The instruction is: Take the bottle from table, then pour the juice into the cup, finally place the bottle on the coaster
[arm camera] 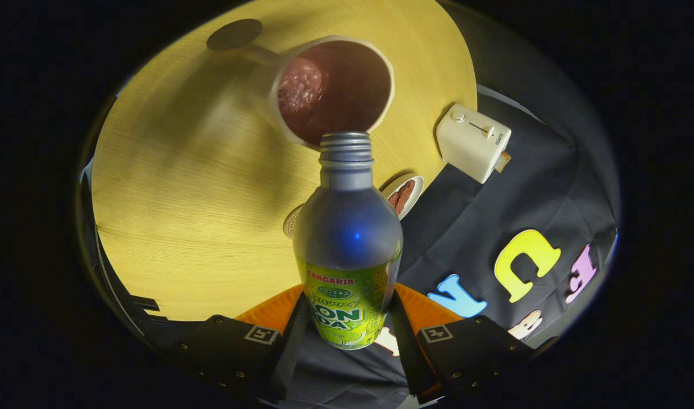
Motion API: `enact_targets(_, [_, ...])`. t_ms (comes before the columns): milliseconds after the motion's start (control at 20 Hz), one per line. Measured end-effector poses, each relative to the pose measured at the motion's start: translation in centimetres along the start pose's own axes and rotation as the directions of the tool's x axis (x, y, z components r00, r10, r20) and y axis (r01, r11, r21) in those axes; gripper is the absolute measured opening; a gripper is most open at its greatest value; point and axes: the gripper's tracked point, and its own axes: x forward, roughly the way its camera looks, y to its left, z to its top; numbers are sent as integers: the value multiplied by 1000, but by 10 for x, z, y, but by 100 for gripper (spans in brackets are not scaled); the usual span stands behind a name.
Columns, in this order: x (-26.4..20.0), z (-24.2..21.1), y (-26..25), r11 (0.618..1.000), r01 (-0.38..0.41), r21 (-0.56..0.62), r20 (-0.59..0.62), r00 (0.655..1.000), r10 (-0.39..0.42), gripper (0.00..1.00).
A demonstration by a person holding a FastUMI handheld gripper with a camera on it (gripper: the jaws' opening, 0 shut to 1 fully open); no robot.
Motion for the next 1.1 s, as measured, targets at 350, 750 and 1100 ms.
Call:
enact_targets(350, [3,0,3,1000,2,5,15,1000,-2,76])
enact_targets(750, [5,4,14,996,-3,86,60,998,-3,76])
enact_targets(1100, [5,0,32,966,-17,258,110,994,-12,76])
